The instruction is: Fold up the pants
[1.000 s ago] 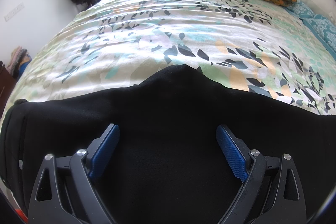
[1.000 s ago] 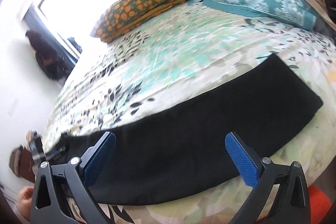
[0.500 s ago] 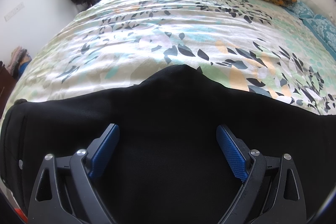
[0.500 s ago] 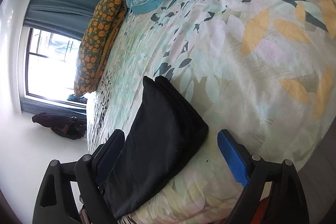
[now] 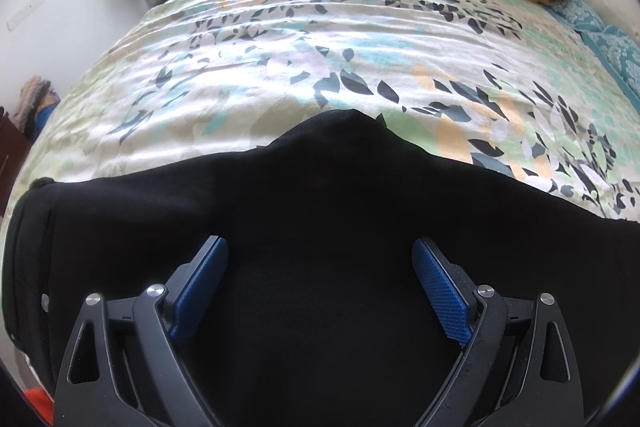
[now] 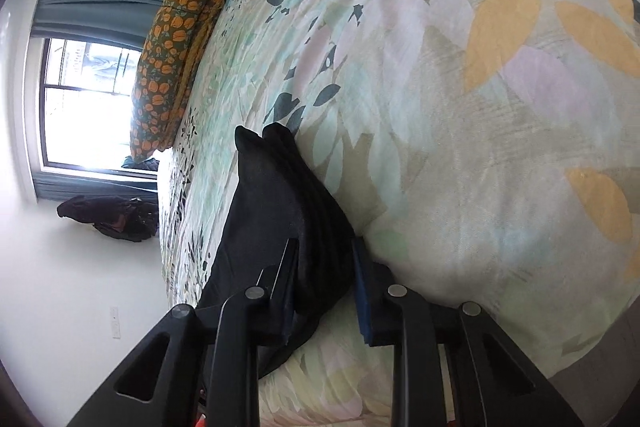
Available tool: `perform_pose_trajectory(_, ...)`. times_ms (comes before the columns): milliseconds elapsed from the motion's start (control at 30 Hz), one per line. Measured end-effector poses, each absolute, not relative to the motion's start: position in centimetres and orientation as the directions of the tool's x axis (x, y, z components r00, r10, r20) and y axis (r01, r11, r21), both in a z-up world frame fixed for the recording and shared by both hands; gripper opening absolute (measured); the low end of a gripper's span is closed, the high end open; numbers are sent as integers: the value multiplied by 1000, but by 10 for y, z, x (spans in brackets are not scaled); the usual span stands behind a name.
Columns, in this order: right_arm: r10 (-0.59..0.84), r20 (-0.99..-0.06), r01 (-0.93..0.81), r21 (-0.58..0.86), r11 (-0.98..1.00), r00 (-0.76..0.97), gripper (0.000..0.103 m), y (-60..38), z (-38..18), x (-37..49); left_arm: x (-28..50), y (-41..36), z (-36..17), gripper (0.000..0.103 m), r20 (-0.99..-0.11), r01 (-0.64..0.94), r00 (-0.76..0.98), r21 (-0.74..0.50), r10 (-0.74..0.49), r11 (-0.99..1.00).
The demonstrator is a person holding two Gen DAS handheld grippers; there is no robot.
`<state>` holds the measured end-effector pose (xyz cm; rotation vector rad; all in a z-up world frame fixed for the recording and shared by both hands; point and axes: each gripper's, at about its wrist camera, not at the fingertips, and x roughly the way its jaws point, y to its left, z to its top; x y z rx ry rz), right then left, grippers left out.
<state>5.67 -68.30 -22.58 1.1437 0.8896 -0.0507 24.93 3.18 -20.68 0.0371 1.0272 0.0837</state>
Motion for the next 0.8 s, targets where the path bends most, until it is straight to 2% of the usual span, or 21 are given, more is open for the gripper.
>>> perform_pose_trajectory(67,382,-601,396,775,492,702,24,-675,-204,58,242,38,-195,91,-864,-94,502,-14,35,995)
perform_pose_trajectory(167,421,-550,285,790,542,721,23,-645,-168,61,215,44,-170,91,-849,-89,515,-189,-117,978)
perform_pose_trajectory(333,512,-486,138,807,575,708,23,-562,-124,70,163,48,-129,91,-814,-37,525,-315,-249,949)
perform_pose_trajectory(433,582,-436,67,835,546,687,23,-495,-117,82,134,53,-114,93,-772,5,576,-325,-268,946)
perform_pose_trajectory(533,650,-398,19,861,509,647,23,-422,-123,101,115,61,-116,93,-735,31,643,-254,-214,967)
perform_pose_trajectory(633,707,-401,3,871,491,582,23,-345,-142,121,110,76,-131,92,-754,-7,642,-186,-139,982)
perform_pose_trajectory(733,752,-417,-13,871,492,511,23,-274,-162,133,112,96,-131,92,-741,-35,642,-283,-196,958)
perform_pose_trajectory(800,784,-405,-16,884,466,471,23,-232,-173,138,111,103,-127,92,-720,-44,669,-288,-186,957)
